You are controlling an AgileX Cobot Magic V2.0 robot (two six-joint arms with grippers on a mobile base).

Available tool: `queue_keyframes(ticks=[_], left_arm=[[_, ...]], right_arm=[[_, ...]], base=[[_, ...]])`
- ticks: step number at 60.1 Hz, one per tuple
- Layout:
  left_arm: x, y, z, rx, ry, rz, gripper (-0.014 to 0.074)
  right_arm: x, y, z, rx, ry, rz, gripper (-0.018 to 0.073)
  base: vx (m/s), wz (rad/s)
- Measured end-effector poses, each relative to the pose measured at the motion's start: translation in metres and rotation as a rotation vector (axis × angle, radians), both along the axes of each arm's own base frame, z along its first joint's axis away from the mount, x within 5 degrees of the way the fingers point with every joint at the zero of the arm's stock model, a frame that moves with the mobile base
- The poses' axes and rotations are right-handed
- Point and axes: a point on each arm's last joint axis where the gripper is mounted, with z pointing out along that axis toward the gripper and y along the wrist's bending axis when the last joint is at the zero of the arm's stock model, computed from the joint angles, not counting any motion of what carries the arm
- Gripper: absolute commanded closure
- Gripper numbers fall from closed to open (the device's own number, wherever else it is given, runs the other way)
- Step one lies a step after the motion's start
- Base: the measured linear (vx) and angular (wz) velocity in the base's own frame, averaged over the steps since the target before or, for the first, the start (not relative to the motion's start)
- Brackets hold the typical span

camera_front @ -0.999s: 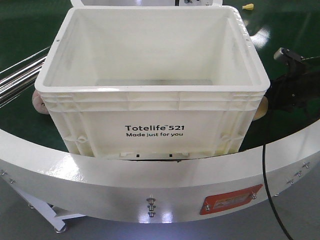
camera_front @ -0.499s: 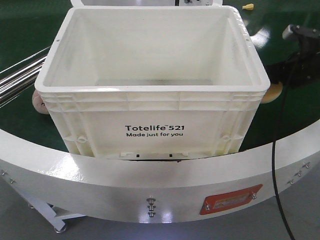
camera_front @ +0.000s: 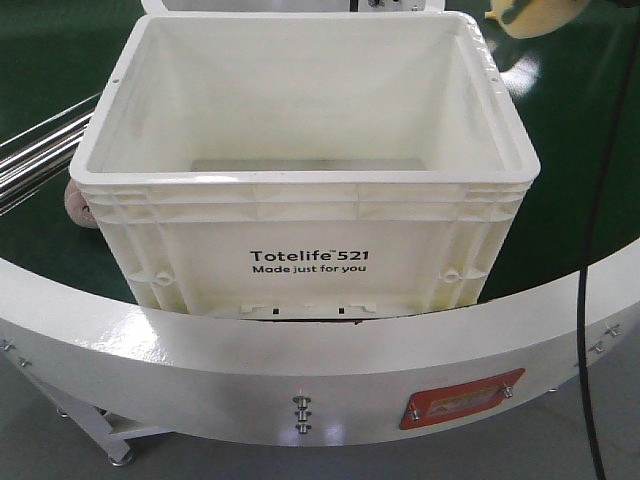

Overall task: Place moving items into box and shelve
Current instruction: 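Lift the yellow plush with the right gripper and release it into the tote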

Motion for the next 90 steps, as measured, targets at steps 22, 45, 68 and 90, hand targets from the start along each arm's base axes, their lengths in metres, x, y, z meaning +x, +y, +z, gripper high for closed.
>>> queue_keyframes(ticks=[22, 45, 68, 90], left_arm=[[0.001, 0.000, 0.001, -0.002, -0.015, -0.001, 0.0075], [0.001, 0.000, 0.001, -0.002, -0.016, -0.002, 0.0075], [0.001, 0.000, 0.001, -0.002, -0.016, -0.002, 0.0075], [0.001, 0.000, 0.001, -0.002, -0.016, -0.002, 0.0075]], right_arm=[[0.005, 0.100, -0.041, -0.022, 0.113, 0.287, 0.0216], [0.028, 0.112, -0.081, -0.067, 0.194, 0.271, -0.0134], [-0.018, 0.070, -0.016, -0.113, 0.136, -0.016, -0.0020], [-0.120, 0.027, -0.020, -0.087, 0.100, -0.099, -0.0015]], base=[[0.00, 0.00], [0.00, 0.00], [0.00, 0.00], [0.00, 0.00]])
